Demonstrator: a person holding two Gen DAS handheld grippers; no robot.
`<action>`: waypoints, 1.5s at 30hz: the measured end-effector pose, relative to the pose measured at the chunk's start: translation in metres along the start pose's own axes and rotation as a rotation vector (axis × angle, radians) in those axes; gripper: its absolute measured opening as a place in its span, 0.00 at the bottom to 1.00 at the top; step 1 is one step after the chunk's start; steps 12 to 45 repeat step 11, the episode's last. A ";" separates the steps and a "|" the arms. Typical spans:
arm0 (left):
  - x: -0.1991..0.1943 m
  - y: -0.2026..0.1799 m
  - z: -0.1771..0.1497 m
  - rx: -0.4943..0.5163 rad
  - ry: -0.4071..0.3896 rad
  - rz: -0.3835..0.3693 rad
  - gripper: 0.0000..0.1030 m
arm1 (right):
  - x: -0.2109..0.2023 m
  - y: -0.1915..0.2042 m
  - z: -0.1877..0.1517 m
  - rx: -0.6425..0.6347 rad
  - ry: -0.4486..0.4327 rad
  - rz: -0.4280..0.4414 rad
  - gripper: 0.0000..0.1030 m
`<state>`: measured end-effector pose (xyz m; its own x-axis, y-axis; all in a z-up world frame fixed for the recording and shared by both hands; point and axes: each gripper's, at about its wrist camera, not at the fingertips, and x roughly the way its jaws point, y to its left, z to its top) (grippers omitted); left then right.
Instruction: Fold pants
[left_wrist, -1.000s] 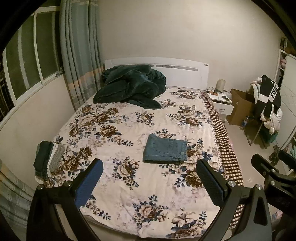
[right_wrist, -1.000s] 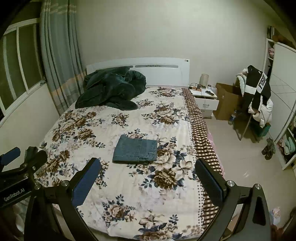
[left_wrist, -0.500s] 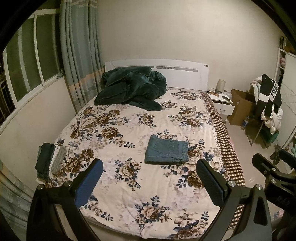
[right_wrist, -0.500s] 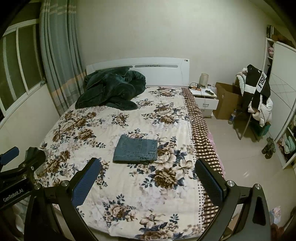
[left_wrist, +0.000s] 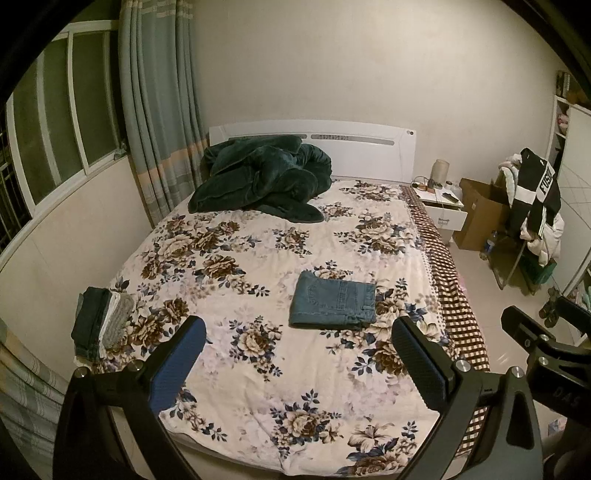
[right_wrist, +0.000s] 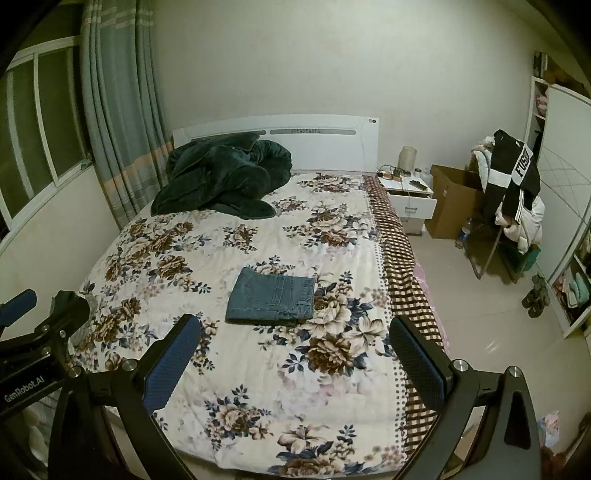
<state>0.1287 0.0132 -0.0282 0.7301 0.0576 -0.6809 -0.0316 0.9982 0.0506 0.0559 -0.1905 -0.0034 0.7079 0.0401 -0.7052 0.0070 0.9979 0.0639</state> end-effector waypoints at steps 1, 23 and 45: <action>0.000 0.000 0.000 -0.001 -0.002 -0.001 1.00 | 0.000 0.000 0.000 0.002 0.000 0.001 1.00; -0.007 -0.001 0.007 0.008 -0.029 -0.014 1.00 | 0.000 -0.001 0.000 -0.002 -0.001 0.001 1.00; -0.007 -0.001 0.007 0.008 -0.029 -0.014 1.00 | 0.000 -0.001 0.000 -0.002 -0.001 0.001 1.00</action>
